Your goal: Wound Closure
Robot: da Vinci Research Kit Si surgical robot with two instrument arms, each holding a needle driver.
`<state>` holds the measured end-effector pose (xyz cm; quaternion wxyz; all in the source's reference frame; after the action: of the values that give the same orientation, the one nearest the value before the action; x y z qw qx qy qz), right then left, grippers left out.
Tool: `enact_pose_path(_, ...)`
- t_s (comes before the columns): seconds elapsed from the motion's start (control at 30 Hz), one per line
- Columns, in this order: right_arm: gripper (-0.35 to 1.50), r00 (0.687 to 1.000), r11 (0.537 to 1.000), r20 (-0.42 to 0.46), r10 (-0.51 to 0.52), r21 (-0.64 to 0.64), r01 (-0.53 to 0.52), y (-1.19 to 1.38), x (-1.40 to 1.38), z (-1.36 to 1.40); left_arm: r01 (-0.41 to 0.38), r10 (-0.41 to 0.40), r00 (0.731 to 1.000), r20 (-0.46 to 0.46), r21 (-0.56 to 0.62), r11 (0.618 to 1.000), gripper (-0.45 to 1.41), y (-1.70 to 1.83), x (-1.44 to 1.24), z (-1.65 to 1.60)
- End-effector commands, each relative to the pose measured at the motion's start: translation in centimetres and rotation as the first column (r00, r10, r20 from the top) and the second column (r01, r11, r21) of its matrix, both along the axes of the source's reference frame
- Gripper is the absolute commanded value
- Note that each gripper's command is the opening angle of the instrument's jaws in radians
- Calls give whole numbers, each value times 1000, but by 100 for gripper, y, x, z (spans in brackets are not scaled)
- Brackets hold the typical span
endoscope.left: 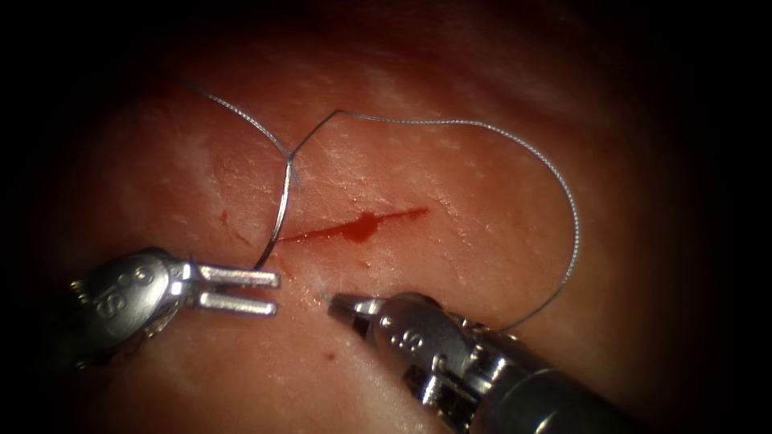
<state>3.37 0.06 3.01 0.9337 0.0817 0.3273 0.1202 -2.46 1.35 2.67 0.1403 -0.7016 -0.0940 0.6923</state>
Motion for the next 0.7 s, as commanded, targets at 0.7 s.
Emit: enact_pose_path(0.7, -35, 999, 1000, 35, 11, -19, -10, -57, -184, -44, -3, 3, 1000, 4, 16, 1000, -45, 8, 3, -18)
